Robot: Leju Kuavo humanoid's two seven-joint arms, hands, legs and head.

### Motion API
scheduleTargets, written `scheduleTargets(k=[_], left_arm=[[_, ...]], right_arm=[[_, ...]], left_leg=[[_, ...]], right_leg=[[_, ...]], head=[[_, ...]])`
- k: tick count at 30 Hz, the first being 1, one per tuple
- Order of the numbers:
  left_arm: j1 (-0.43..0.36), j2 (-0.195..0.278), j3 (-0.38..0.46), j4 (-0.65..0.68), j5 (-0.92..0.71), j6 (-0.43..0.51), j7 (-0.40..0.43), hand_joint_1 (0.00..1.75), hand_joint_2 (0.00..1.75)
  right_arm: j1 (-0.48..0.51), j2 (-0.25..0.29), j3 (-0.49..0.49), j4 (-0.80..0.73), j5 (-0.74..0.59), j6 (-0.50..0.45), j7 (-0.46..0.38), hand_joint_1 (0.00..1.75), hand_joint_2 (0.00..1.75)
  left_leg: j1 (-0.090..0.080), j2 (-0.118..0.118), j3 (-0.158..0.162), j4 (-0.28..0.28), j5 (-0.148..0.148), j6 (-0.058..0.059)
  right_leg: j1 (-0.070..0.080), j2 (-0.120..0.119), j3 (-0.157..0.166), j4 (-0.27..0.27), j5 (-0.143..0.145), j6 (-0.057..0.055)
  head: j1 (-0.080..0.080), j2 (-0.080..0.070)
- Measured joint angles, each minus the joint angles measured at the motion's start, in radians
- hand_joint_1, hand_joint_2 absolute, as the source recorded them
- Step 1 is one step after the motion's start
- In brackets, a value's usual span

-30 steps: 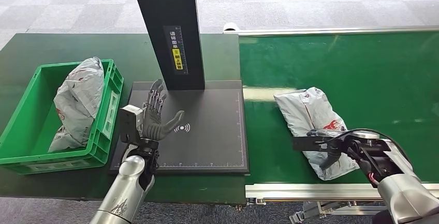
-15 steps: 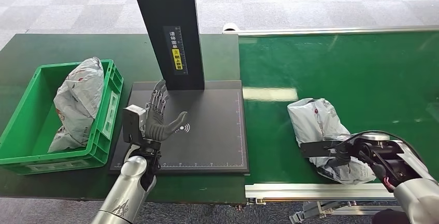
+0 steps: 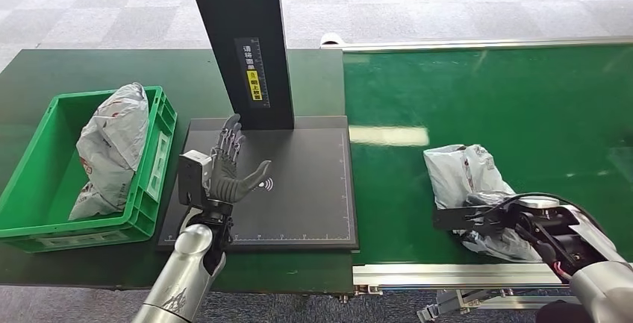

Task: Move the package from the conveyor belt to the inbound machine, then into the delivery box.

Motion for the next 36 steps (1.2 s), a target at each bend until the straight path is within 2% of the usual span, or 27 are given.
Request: scheduleTargets(k=[8, 14, 18, 21, 23, 25, 29, 36], left_arm=[[0.033, 0.0, 0.015, -0.052, 0.01, 0.04, -0.001, 0.0, 1.75], [0.046, 0.0, 0.022, -0.072, 0.014, 0.044, -0.002, 0.0, 1.75], [0.05, 0.0, 0.026, -0.077, -0.004, 0.086, -0.009, 0.0, 1.75], [0.05, -0.003, 0.03, -0.078, -0.014, 0.111, -0.021, 0.0, 1.75], [0.048, -0.007, 0.033, -0.078, -0.012, 0.118, -0.031, 0.0, 1.75], [0.044, -0.011, 0.035, -0.077, -0.008, 0.122, -0.039, 0.0, 1.75], [0.024, -0.019, 0.036, -0.064, 0.001, 0.113, -0.052, 0.0, 1.75], [-0.004, -0.03, 0.036, -0.028, 0.003, 0.088, -0.062, 0.0, 1.75]], right_arm=[[-0.103, 0.045, -0.064, 0.0, 0.003, -0.214, 0.053, 1.75, 1.75], [-0.146, 0.07, -0.102, 0.0, 0.012, -0.247, 0.059, 1.75, 1.75], [-0.155, 0.096, -0.138, 0.0, 0.005, -0.336, 0.051, 1.75, 1.75], [-0.175, 0.133, -0.184, -0.009, 0.004, -0.461, 0.008, 1.75, 1.75], [-0.183, 0.166, -0.22, -0.031, 0.001, -0.551, -0.049, 1.75, 1.75], [-0.181, 0.205, -0.252, -0.066, 0.001, -0.597, -0.117, 1.75, 1.75], [-0.151, 0.295, -0.261, -0.146, 0.064, -0.576, -0.228, 1.75, 1.75], [-0.142, 0.452, -0.157, -0.154, 0.156, -0.482, -0.289, 1.75, 1.75]], left_leg=[[0.0, 0.0, 0.0, 0.0, 0.0, 0.0], [0.0, 0.0, 0.0, 0.0, 0.0, 0.0], [0.0, 0.0, 0.0, 0.0, 0.0, 0.0], [0.0, 0.001, 0.0, 0.0, 0.001, 0.0], [0.001, 0.001, 0.001, 0.0, 0.001, 0.0], [0.001, 0.002, 0.001, 0.0, 0.001, 0.0], [0.002, 0.003, 0.001, 0.0, 0.001, 0.0], [0.002, 0.003, 0.002, 0.0, 0.001, 0.0]], right_leg=[[0.0, 0.0, 0.0, 0.0, 0.0, 0.0], [0.0, 0.0, 0.0, 0.0, 0.0, 0.0], [0.0, 0.0, 0.0, 0.0, 0.0, 0.0], [0.0, 0.0, 0.0, 0.0, 0.0, 0.0], [0.001, 0.0, 0.0, 0.0, 0.0, 0.0], [0.002, 0.001, 0.0, 0.0, 0.0, 0.0], [0.002, 0.001, 0.0, 0.0, 0.0, 0.0], [0.002, 0.002, 0.0, 0.0, 0.0, 0.0]], head=[[0.0, 0.0], [0.0, 0.0], [0.0, 0.0], [0.0, 0.0], [0.0, 0.0], [0.0, 0.0], [0.0, 0.0], [0.0, 0.0]])
